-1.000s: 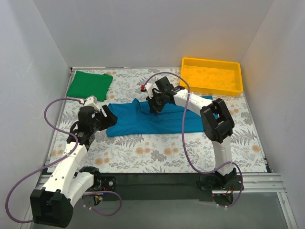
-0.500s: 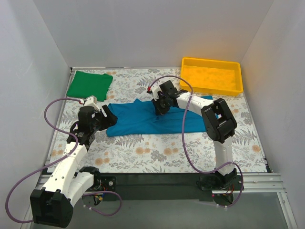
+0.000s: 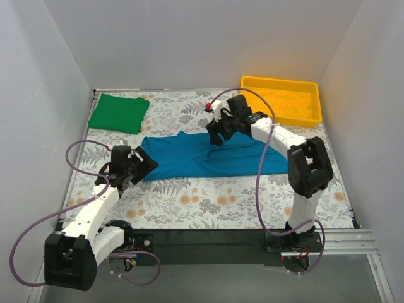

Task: Fold and stack the t-shirts

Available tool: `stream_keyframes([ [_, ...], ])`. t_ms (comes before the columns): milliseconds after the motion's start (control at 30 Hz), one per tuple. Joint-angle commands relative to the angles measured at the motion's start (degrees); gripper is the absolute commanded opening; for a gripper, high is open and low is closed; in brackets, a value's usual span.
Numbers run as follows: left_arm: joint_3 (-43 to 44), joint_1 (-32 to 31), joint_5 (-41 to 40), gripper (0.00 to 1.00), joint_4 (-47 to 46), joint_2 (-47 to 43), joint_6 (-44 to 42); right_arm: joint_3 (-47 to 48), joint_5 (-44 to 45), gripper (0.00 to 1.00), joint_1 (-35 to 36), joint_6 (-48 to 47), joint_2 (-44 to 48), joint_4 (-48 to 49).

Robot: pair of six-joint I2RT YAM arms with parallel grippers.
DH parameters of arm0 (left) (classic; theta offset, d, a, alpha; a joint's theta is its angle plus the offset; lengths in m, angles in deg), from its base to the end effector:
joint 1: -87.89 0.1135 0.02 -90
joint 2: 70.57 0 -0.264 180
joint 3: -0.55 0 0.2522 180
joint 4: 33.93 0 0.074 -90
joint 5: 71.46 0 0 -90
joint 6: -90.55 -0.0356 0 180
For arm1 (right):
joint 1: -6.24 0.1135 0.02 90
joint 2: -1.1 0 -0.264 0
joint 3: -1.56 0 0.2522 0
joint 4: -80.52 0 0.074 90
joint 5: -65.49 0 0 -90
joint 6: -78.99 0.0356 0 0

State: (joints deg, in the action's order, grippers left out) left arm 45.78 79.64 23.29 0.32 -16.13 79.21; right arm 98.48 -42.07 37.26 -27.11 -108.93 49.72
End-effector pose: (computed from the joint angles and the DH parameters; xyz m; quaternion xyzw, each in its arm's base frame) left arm 0.1924 -0.0309 0.2126 -0.5158 0.7594 -0.2991 0.2604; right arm 0.3662 0.2328 0.2295 -0.4183 0.8097 0.1895 0.3654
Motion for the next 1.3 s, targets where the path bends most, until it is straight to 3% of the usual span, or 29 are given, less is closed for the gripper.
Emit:
stream_keyframes([
  [0,-2.45,0.08,-2.29,0.67,2.18,2.60,13.09,-4.12,-16.68,0.78,-1.67,-12.78,9.13,-3.43],
  [67,-3.69,0.08,-3.70,0.67,2.80,3.39,18.54,-7.82,-29.11,0.79,-1.67,-24.46,11.15,-9.98],
  [133,-4.21,0.08,-5.88,0.67,3.15,4.36,22.40,-12.28,-35.15,0.79,-0.27,-34.38,13.61,-13.97],
  [233,-4.13,0.08,-8.43,0.66,3.32,6.02,26.10,-18.44,-31.16,0.78,3.77,-39.87,17.57,-13.64],
  [467,-3.08,0.08,-10.20,0.56,1.92,14.02,29.80,-19.08,-27.97,0.77,5.54,-39.10,18.28,-12.93],
  [567,-2.02,0.08,-11.60,0.41,0.78,16.40,29.54,-20.31,-26.30,0.77,5.62,-40.93,18.98,-12.93],
  [600,-1.85,0.08,-11.96,0.31,0.60,16.84,29.28,-20.83,-25.34,0.76,5.62,-42.07,19.42,-12.93],
  [667,-1.67,0.08,-12.22,0.16,0.69,17.20,28.66,-22.06,-20.86,0.76,5.45,-44.27,20.99,-12.93],
  [767,-2.46,0.16,-13.36,0.01,0.69,16.50,27.70,-25.49,-13.48,0.74,4.49,-47.97,23.28,-11.88],
  [1033,-2.90,0.34,-14.95,0.00,1.75,13.50,26.91,-33.13,-4.34,0.63,-2.98,-47.18,24.96,-9.42],
  [1267,-3.43,0.34,-14.16,0.00,1.31,13.59,26.20,-38.41,0.33,0.54,-4.83,-47.80,25.05,-6.87],
])
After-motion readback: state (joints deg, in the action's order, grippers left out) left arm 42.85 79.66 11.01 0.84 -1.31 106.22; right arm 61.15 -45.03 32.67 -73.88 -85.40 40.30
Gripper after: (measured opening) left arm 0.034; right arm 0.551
